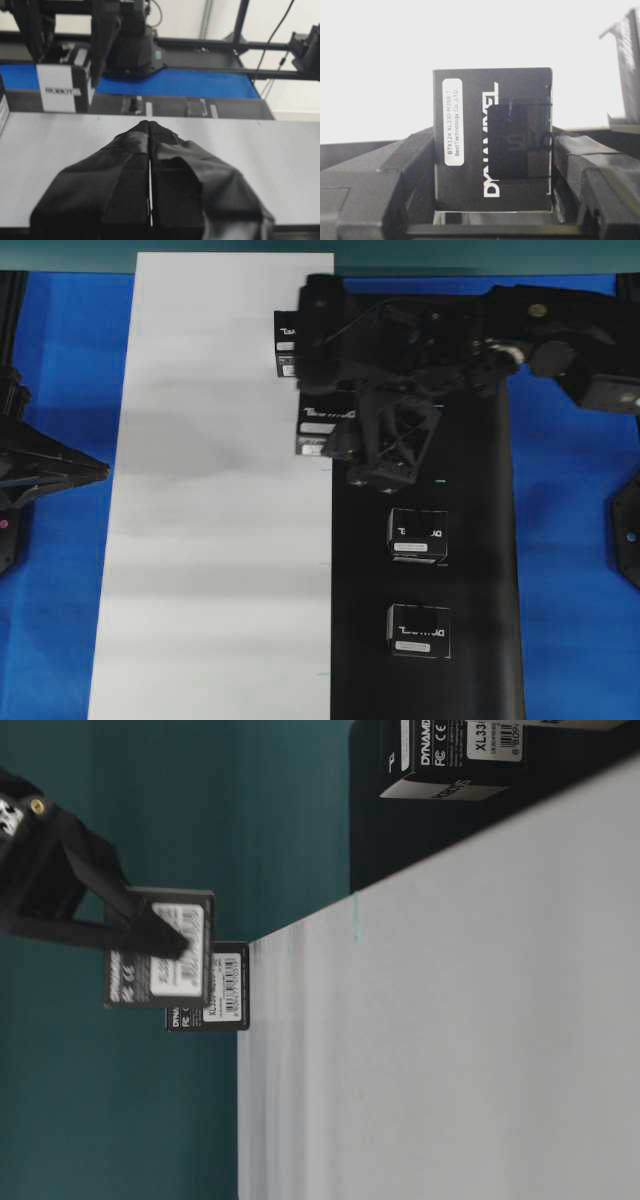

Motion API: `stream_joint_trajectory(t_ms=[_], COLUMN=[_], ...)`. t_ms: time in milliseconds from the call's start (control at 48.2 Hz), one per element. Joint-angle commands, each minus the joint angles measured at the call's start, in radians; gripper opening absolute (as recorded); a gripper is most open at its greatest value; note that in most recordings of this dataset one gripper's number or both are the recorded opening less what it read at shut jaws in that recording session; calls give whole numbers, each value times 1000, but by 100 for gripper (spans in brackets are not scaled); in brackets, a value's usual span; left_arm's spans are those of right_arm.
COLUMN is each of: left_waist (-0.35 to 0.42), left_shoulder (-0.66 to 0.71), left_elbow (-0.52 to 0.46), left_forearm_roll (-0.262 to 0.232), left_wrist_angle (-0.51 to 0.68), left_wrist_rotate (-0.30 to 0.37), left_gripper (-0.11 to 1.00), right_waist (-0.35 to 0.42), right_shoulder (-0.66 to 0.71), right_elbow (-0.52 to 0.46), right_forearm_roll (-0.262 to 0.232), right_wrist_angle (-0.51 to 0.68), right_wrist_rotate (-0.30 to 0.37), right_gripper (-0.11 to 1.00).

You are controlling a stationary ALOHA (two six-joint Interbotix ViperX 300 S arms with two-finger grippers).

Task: Place the box from the black base onto the white base.
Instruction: 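Carry the held box left onto the white base below the other box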

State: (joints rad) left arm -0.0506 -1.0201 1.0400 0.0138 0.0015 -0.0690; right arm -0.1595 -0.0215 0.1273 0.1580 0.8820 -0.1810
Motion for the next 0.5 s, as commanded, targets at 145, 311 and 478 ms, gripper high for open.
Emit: stream_joint_trajectory(t_ms=[145,311,478], left_waist=[-2,-3,-3], left_shoulder=[9,9,12], left_elbow=[-29,-29,-28], left_forearm_roll=[3,3,3], left_wrist_angle=[-5,-5,-5], left_wrist_rotate=[0,0,0], left_gripper=[-4,-5,-4], right_waist=[23,25,25], right_shoulder=[55,71,87], right_elbow=[-49,-52,-61], right_forearm_roll=[0,0,-5], right_wrist_angle=[-2,-2,-2], right_wrist_rotate=[-5,-6,-6], right_gripper=[56,56,56])
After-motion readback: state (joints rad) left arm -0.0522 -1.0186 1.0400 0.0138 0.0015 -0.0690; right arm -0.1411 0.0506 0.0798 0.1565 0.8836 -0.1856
